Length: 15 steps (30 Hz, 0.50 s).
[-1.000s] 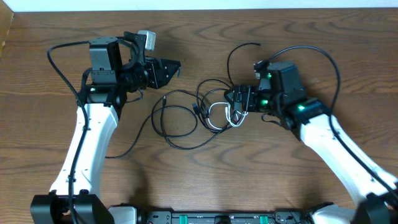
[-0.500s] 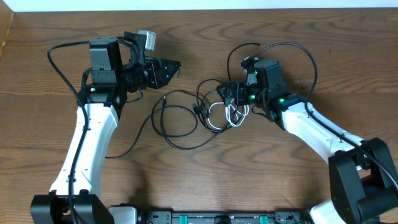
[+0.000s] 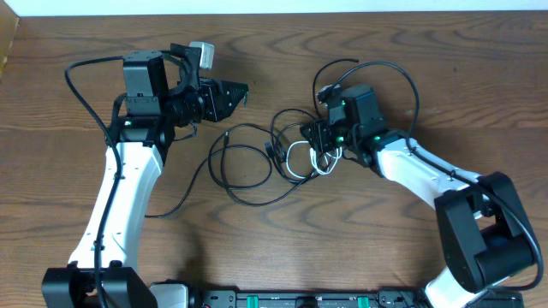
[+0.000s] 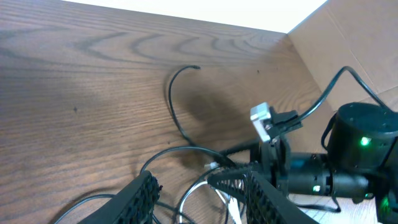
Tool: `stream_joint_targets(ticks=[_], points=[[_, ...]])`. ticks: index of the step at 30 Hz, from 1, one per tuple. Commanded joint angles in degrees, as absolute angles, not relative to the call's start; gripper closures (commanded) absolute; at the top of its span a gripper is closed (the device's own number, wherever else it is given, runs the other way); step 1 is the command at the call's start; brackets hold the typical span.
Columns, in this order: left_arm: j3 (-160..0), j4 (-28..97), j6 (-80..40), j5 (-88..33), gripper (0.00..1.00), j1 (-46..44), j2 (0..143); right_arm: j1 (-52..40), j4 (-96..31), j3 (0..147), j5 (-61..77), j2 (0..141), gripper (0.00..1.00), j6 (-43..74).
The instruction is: Untangle cables
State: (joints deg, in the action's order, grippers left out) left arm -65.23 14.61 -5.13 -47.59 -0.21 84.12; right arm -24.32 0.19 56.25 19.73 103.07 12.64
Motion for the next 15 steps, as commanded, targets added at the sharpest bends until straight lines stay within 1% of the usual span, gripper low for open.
stream_joint_targets(ticks=[1, 3, 6, 8, 13, 15], points=[[-65.8, 14.52, -4.78, -47.13, 0.55, -0.08, 84.25, -25.71, 0.67, 56.4, 20.56, 104.75, 0.78, 11.53], [-65.8, 14.52, -4.78, -47.13, 0.56, -0.08, 84.25, -25.93, 0.73, 56.4, 20.82, 104.75, 0.99, 11.88], [-65.8, 14.52, -4.75, -47.13, 0.57, -0.08, 84.23, -25.93, 2.31, 56.4, 23.77, 104.71, 0.99, 13.61], [-65.8, 14.48, -4.75, -47.16, 0.6, -0.05, 84.23, -25.69, 4.12, 56.42, 26.94, 104.55, 0.99, 15.0], [-65.8, 14.09, -4.78, -47.18, 0.61, -0.08, 84.23, -23.51, 10.76, 56.47, 37.32, 103.7, 0.99, 19.05], [-65.8, 13.3, -4.75, -49.25, 0.62, -0.05, 84.2, -22.24, 13.82, 56.47, 42.26, 103.02, 0.99, 21.52]])
